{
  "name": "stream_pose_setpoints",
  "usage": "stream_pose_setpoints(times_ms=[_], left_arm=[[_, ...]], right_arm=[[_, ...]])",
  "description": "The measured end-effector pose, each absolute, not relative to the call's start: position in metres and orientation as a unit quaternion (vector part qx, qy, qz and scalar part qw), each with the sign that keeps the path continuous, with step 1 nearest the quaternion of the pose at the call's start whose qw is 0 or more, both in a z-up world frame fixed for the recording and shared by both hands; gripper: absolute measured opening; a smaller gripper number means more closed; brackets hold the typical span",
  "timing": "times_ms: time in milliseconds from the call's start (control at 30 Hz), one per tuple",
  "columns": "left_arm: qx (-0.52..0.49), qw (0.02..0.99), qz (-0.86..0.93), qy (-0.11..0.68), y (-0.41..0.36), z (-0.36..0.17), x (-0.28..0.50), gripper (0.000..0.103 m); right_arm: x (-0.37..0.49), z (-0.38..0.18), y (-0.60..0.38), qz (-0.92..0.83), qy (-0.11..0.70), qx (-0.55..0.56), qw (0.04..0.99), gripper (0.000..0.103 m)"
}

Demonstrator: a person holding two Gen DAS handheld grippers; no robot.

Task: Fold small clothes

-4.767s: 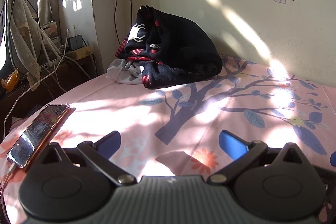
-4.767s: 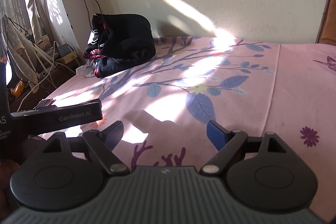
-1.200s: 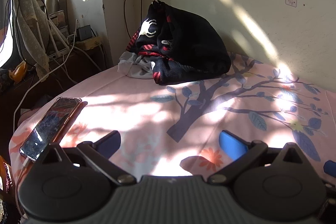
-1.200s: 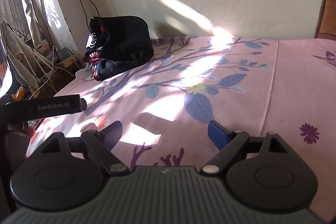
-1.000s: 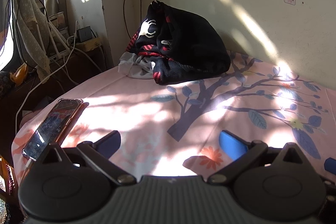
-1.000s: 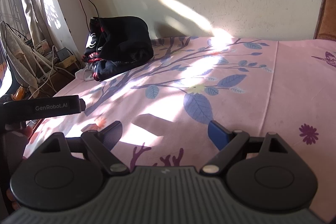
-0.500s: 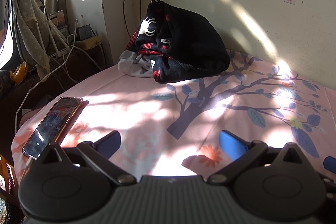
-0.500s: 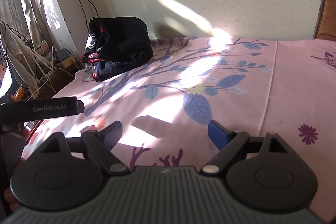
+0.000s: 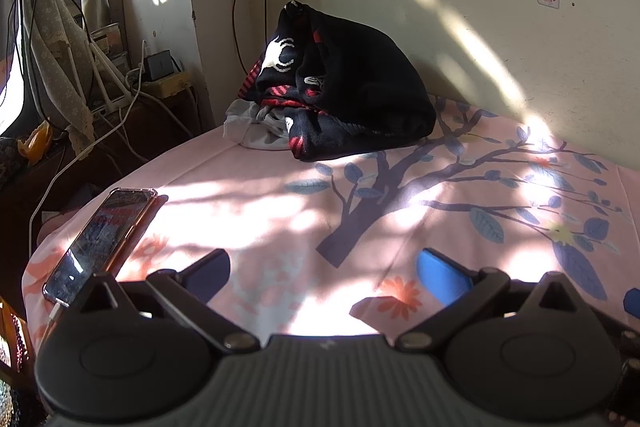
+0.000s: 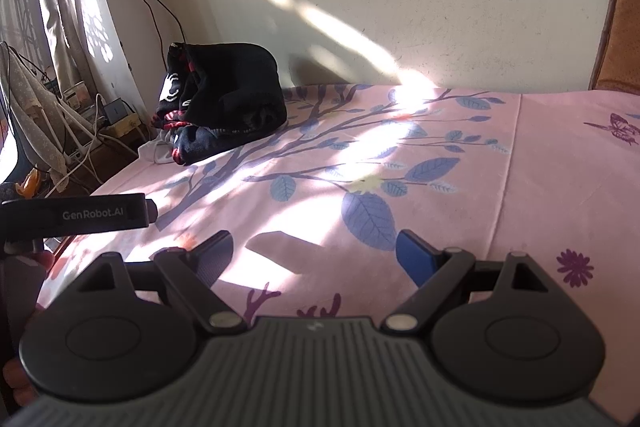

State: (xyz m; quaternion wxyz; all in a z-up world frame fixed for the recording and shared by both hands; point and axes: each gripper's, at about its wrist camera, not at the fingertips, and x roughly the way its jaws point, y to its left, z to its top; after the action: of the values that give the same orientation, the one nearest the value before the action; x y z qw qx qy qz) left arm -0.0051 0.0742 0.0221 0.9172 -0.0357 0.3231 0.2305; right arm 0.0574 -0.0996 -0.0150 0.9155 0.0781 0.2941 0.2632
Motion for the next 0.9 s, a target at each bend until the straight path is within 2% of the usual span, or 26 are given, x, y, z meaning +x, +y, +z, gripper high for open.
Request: stream_pose_setpoints(times_ms=[900], left_arm=[[0.006,0.92,0.256,0.296,0.0673,0.0281,-0.0076,0.103]], right_arm=[[0.0577,-0.0152,-0.1003,0.263,0.294,0.078,0.916,0.091]])
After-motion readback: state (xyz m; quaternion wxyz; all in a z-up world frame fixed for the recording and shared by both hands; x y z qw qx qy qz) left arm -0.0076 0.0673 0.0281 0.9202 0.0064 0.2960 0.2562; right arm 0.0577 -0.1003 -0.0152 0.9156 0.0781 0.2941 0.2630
